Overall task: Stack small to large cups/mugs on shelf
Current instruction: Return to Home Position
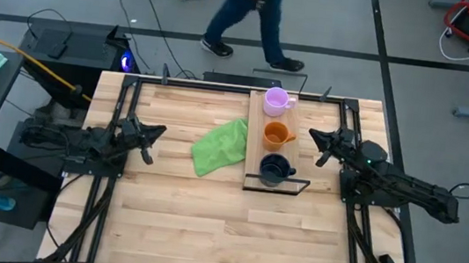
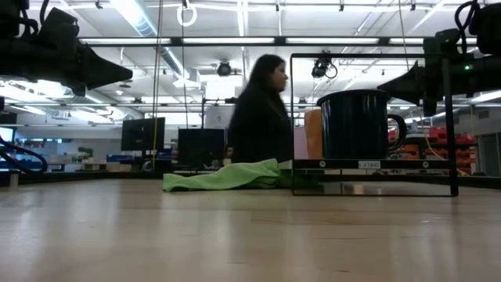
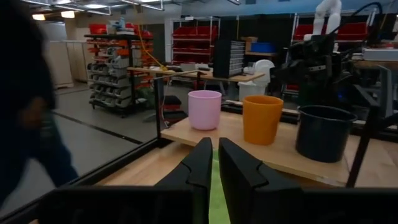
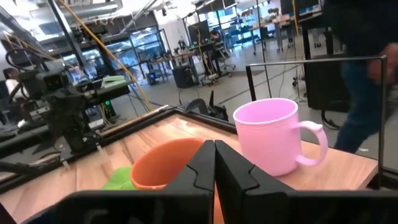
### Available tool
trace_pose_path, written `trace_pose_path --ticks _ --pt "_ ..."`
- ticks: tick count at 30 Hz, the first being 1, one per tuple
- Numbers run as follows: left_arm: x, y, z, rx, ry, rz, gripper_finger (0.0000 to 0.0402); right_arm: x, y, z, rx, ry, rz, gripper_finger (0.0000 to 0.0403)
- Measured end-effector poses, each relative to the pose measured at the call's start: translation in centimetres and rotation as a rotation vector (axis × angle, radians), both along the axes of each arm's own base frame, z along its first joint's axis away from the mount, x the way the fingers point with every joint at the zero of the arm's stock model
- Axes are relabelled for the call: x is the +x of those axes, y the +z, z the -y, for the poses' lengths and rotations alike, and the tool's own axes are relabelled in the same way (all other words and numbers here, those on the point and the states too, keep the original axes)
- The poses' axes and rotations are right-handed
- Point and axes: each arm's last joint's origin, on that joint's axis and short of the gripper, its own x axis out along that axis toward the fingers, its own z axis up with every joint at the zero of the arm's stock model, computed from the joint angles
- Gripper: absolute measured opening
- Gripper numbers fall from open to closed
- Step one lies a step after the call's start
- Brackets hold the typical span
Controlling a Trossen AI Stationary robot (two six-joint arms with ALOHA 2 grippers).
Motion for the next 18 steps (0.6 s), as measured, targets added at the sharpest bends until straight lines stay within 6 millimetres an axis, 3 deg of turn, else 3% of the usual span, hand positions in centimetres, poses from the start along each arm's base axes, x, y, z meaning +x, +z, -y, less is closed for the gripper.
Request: trace_pose_path --ticks 9,18 --pt "-0.01 0.00 -0.18 0.089 0.024 -0.055 0.0029 0.06 -0.04 0.01 0.001 0.003 -0.007 0.0012" --pt "-0.02 0.34 -0.17 0.062 0.019 0.000 0.0036 0.06 -0.03 0.01 0.001 0.003 -0.006 0.0012"
